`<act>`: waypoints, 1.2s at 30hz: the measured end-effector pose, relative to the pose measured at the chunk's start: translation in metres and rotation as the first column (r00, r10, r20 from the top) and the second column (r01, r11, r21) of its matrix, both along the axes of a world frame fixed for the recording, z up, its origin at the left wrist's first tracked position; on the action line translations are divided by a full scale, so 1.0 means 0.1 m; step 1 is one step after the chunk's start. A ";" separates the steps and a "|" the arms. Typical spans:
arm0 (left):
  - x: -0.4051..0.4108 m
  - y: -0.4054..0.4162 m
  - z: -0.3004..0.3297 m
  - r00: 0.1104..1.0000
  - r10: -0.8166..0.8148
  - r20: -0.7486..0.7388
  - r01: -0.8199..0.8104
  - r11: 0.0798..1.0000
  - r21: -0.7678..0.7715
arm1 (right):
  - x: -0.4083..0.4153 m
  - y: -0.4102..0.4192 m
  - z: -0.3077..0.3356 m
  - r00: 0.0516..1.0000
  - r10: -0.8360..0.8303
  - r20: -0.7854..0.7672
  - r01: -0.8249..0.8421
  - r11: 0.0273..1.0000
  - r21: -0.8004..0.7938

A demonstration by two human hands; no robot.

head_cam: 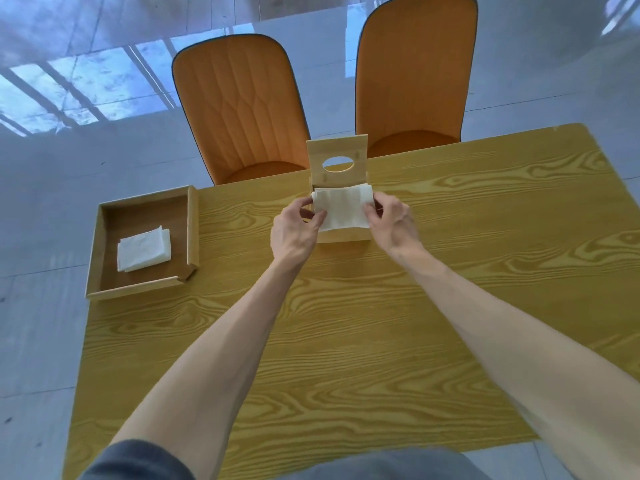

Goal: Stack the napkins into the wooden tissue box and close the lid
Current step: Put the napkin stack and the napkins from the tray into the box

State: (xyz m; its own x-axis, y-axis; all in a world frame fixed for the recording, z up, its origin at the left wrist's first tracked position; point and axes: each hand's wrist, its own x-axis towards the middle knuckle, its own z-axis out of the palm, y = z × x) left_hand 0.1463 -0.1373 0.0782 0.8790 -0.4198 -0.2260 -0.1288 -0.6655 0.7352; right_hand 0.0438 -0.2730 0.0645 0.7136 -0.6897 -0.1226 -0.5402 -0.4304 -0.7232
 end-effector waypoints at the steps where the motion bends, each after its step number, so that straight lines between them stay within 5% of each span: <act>1: 0.04 -0.05 0.01 1.000 0.003 0.025 -0.004 0.998 0.056 | 0.07 -0.03 0.01 1.000 -0.012 -0.026 0.011 1.000 -0.025; 8: 0.24 -0.31 -0.05 0.978 -0.120 0.171 0.058 0.943 0.329 | 0.34 -0.08 0.01 0.975 -0.124 -0.184 0.101 0.986 -0.132; 17: 0.24 -0.55 -0.12 0.860 -0.450 0.239 0.212 0.743 0.634 | 0.53 -0.08 -0.11 0.894 0.057 -0.445 -0.241 0.898 -0.368; 29: 0.22 -0.63 -0.23 0.832 -0.514 0.207 0.245 0.675 0.696 | 0.64 -0.07 -0.04 0.680 0.146 -0.719 -0.527 0.779 -0.340; 36: 0.24 -0.64 -0.25 0.801 -0.556 0.222 0.247 0.645 0.723 | 0.69 -0.04 -0.05 0.676 0.160 -0.719 -0.589 0.703 -0.397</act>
